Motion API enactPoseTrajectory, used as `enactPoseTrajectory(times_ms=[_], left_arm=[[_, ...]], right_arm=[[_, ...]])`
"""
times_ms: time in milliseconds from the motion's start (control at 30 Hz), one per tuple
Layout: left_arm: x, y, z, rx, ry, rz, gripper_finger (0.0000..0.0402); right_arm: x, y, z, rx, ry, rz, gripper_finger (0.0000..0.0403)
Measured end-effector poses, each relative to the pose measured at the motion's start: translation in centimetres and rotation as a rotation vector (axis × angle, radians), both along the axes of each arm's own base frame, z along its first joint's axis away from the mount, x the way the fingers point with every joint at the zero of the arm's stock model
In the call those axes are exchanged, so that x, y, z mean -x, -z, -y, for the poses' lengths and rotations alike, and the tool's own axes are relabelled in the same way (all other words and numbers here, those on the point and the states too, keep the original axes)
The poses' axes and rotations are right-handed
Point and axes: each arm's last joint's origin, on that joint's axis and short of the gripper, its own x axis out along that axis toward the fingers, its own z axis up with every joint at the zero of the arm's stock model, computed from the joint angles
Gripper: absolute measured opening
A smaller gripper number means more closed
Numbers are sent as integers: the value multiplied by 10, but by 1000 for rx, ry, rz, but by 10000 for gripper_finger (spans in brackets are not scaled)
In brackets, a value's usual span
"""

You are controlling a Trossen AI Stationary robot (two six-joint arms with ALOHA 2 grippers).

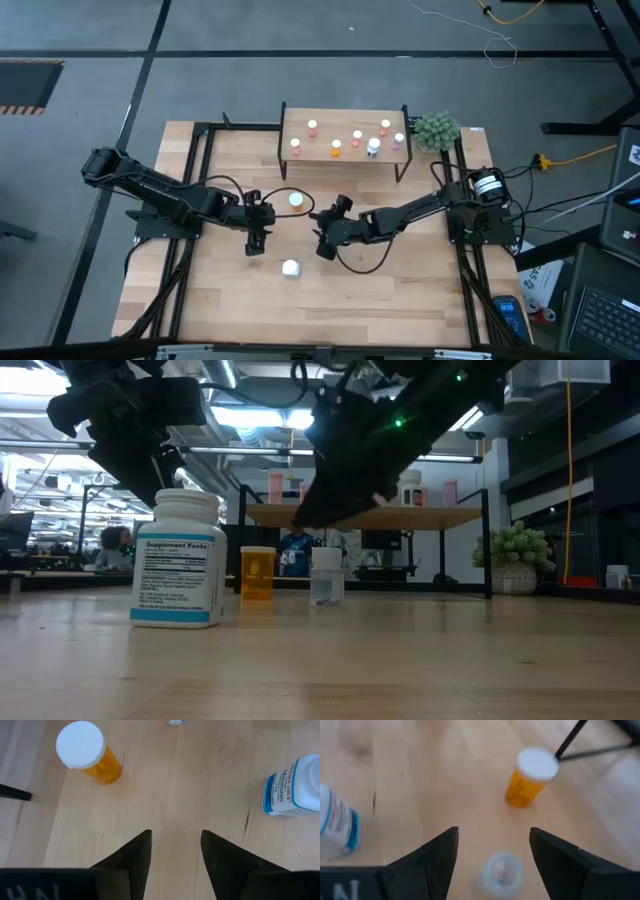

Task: Pick and place medicine bottles onto shelf by color
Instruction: Put the small white pill bottle on the shelf

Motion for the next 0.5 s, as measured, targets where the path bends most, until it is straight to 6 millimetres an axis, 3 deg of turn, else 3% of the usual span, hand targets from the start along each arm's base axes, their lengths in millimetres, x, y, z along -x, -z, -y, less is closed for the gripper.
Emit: enactPoseTrajectory(times_ms=[300,500], left_arm=[[0,0,0,-1,-1,-2,166],[0,0,0,-1,-1,-1,166]], right_arm=[[-2,29,5,-25,26,-95,248],[-3,30,5,-38,42,-88,242]])
